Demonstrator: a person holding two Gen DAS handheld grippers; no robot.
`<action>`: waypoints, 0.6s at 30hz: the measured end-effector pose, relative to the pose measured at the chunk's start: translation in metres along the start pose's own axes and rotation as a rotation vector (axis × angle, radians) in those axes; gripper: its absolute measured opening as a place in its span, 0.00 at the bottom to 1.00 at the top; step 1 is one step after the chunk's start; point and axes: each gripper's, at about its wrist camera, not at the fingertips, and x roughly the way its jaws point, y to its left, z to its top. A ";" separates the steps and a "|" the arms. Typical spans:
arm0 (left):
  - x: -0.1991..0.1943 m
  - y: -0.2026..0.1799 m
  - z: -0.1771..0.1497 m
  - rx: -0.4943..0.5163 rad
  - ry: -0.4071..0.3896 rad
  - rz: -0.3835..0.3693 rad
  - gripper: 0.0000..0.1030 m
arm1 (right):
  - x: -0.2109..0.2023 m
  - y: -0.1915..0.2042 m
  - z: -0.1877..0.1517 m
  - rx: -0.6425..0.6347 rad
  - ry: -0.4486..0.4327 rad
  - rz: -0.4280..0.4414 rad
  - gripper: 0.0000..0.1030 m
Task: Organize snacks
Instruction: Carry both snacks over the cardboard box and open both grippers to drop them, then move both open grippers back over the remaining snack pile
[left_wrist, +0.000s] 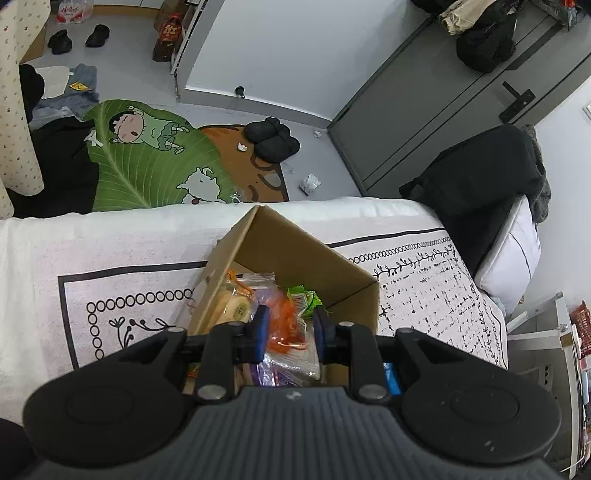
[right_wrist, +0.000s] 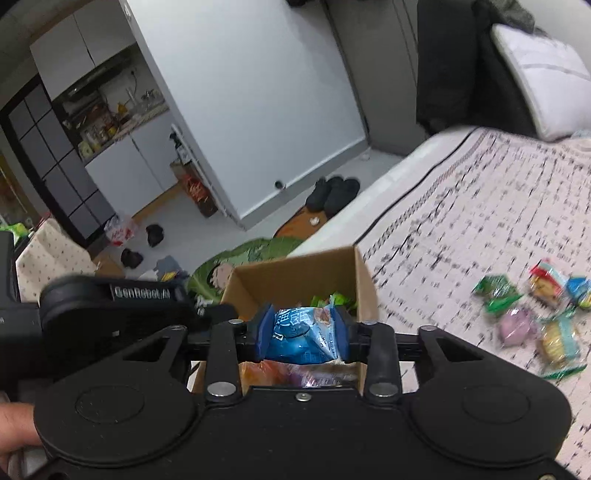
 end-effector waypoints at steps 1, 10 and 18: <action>0.000 0.000 0.001 -0.004 0.002 -0.006 0.25 | 0.001 -0.001 -0.001 0.007 0.008 -0.003 0.36; 0.001 -0.001 -0.002 -0.014 -0.003 0.019 0.57 | -0.004 -0.011 -0.005 0.028 0.023 -0.023 0.38; 0.003 -0.014 -0.009 0.046 0.003 0.023 0.71 | -0.017 -0.033 -0.006 0.027 0.006 -0.068 0.50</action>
